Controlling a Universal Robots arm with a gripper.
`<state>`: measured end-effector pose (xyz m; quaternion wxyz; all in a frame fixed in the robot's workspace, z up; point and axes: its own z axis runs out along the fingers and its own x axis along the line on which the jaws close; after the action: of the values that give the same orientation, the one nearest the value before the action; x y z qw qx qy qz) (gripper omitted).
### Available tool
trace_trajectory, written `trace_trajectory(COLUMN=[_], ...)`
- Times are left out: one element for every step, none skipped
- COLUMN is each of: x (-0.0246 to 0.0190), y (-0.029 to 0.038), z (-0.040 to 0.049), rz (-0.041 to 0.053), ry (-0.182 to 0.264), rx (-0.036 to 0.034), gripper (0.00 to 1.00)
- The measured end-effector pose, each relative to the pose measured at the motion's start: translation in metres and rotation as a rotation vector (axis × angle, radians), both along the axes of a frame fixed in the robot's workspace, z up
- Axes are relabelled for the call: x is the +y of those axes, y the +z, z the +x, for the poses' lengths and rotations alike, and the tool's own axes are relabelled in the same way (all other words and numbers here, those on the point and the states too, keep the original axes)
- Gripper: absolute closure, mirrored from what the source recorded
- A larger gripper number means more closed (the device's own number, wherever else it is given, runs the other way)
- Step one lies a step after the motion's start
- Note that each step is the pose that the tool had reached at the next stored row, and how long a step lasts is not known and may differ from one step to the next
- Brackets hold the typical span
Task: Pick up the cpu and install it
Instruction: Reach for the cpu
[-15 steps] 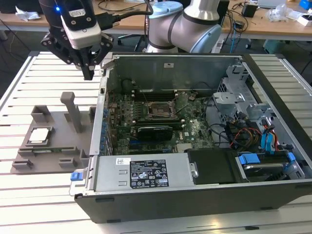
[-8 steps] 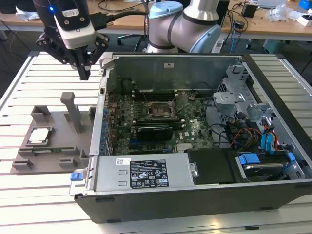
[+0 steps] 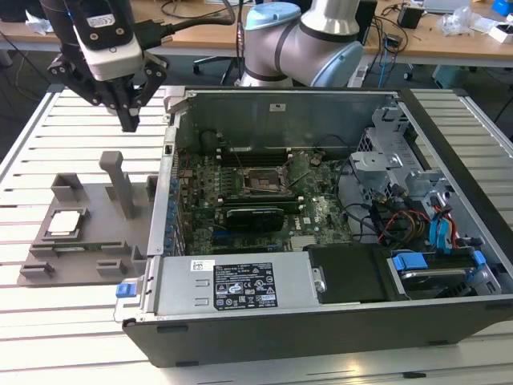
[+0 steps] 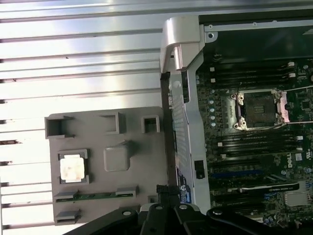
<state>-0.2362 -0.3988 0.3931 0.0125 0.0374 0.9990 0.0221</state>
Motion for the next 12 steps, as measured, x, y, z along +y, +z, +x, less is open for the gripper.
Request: trace_trajectory(x=[0.0, 0.0, 0.0, 0.0, 0.0, 0.0, 0.0, 0.0, 0.0, 0.0, 0.0, 0.0], y=[0.0, 0.0, 0.0, 0.0, 0.0, 0.0, 0.0, 0.0, 0.0, 0.0, 0.0, 0.0], z=[-0.0009, -0.0028, -0.0049, -0.0079, -0.0104, -0.0117, -0.0128, -0.014, -0.0152, -0.0164, -0.0176, -0.0198], rz=[-0.0001, 0.0, 0.0, 0.0, 0.0, 0.0, -0.0001, -0.0001, -0.0001, 0.0, -0.0001, -0.0001], ry=[0.0, 0.0, 0.0, 0.0, 0.0, 0.0, 0.0, 0.0, 0.0, 0.0, 0.0, 0.0], rx=[0.0, 0.0, 0.0, 0.0, 0.0, 0.0001, 0.0, 0.0001, 0.0001, 0.0, 0.0, 0.0], gripper=[0.89, 0.89, 0.89, 0.89, 0.89, 0.89, 0.89, 0.89, 0.89, 0.89, 0.89, 0.89])
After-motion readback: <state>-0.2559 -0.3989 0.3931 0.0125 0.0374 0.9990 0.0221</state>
